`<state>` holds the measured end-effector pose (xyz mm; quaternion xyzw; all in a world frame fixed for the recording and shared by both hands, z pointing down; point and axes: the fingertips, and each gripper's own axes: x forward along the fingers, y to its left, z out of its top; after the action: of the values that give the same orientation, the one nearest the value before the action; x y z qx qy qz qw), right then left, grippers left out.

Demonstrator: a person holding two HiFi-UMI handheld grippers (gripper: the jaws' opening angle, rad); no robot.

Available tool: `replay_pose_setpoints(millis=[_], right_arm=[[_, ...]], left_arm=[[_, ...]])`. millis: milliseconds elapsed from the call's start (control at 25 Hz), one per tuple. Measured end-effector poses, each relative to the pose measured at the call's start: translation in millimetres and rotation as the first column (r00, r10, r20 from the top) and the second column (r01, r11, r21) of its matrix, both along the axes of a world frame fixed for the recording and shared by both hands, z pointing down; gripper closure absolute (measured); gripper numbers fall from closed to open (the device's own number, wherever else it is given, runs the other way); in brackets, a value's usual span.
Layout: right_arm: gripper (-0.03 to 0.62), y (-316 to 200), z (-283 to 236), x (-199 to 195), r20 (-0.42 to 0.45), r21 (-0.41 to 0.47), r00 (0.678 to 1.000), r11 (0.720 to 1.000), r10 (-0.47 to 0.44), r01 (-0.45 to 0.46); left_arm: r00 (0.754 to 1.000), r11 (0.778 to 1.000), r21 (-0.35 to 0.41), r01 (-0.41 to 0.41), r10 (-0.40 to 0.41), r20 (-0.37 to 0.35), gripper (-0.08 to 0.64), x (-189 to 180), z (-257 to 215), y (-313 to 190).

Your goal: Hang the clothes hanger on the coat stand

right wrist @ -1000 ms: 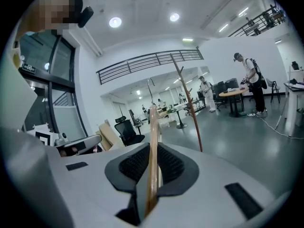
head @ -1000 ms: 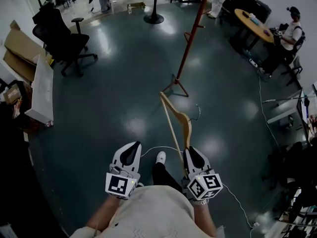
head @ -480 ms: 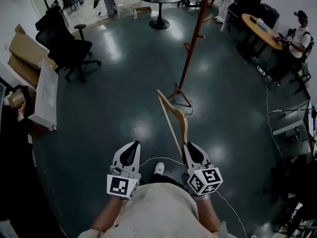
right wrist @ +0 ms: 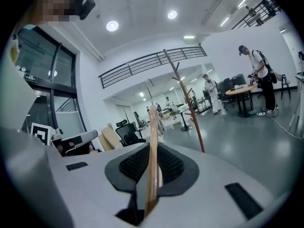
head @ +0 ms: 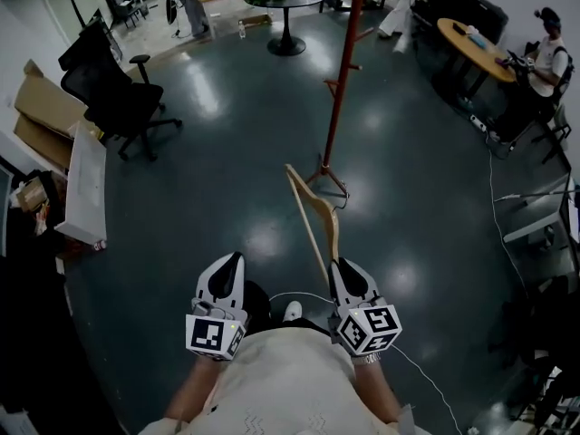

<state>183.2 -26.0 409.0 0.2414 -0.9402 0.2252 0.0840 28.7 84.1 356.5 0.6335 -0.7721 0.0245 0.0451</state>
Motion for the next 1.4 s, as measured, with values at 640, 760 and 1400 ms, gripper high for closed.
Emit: replay_pose_setpoints(millis=[640,760,1400], right_arm=[[0.526,-63.6,5.1,-3.0,-0.060,0.003,0.986,0.988,0.156,-0.156],[0.526,-65.2,11.6,-23.6,-0.066,-0.010,0.986,0.988,0.155,-0.156],[0.526,-139.1,42.1,-145.1,-0.133,-0.015,0.965,0.974,0.224,-0.228]], left_arm=[[0.990,0.991,0.042,-0.131,0.132,-0.044,0.545,-28.7,7.3,-87.4],[0.990,0.990,0.033,-0.135,0.136,-0.044,0.546,-56.2,12.7,-95.0],[0.969,0.972,-0.012,-0.234,0.232,-0.083,0.546,-180.6,47.9,-196.3]])
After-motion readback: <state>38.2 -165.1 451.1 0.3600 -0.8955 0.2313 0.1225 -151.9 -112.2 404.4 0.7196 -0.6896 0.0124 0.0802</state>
